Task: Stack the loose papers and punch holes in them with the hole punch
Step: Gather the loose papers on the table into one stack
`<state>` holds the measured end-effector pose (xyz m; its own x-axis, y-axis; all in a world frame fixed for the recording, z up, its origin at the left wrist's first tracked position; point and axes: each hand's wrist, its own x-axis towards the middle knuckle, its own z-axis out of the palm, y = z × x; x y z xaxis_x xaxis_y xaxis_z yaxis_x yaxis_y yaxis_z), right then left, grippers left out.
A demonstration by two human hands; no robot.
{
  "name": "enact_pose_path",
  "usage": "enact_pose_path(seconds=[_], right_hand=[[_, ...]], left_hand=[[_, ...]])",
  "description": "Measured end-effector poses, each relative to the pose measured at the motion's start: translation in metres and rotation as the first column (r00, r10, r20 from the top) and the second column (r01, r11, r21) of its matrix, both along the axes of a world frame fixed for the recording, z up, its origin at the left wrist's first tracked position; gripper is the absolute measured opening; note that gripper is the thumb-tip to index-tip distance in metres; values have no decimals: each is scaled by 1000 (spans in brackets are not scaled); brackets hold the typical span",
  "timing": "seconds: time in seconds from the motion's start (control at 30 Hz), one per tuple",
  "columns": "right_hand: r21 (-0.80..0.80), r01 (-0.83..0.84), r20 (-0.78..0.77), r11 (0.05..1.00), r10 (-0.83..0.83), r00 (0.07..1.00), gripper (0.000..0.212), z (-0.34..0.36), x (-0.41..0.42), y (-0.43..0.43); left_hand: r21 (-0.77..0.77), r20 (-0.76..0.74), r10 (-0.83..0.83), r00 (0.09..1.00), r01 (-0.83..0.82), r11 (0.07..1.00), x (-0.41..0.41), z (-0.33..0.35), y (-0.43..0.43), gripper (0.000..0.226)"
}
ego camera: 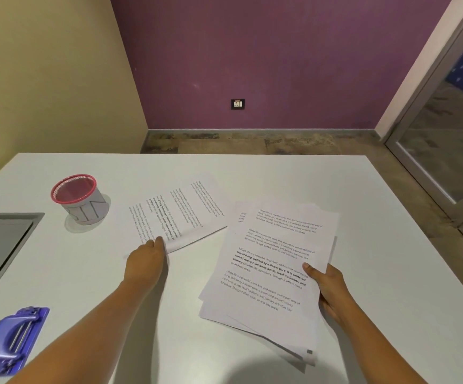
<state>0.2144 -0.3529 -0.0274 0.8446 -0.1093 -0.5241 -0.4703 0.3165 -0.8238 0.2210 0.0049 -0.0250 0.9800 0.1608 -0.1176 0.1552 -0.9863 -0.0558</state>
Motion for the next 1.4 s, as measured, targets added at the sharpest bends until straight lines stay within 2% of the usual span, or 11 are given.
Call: enact_pose_path(seconds=[0.13,0.27,0.33,0.4,0.5,0.63,0.73,0.87,1.0,1.3,1.4], right_hand=[[-8,-6,9,1000,6,1000,32,3,-2,1],[-12,2,13,1000,-2,1000,34,7,-5,-2],[-18,1,19,1000,0,1000,36,9,-7,-3],[-26,2,25,1000,-2,1000,37,11,-12,-4],[-36,1,25,999,-1,1000,38,14,-20,-5],[-57,-17,27,998,18,999,37,18,-32,2],[-80,-43,24,996,45,999,38,21,-42,14],[-55,-77,14,995,78,997,38,27,-56,30],[-25,-128,-14,991,128,992,37,34,-74,40],[105,-265,14,958,265,964,34,45,-108,53],[156,-318,31,935,318,948,43,51,-115,55]], left_hand=[[134,-36,-11,999,16,991,-3,-2,-7,31],[101,-53,9,999,-4,995,-4,3,-8,14],[54,-30,21,999,-20,998,-7,8,-9,6],[-8,11,55,998,-55,998,-11,13,-10,13],[-191,90,126,988,-107,976,-13,25,-19,8],[-443,120,192,974,-121,888,-21,47,-43,7],[-531,72,151,986,-91,843,-34,62,-69,19],[-574,-1,6,1000,-5,819,-60,79,-104,36],[-648,-60,-80,995,22,762,-92,89,-131,11],[-634,-210,-127,969,-36,773,-144,99,-144,61],[-689,-146,-73,987,-49,723,-149,111,-130,57]])
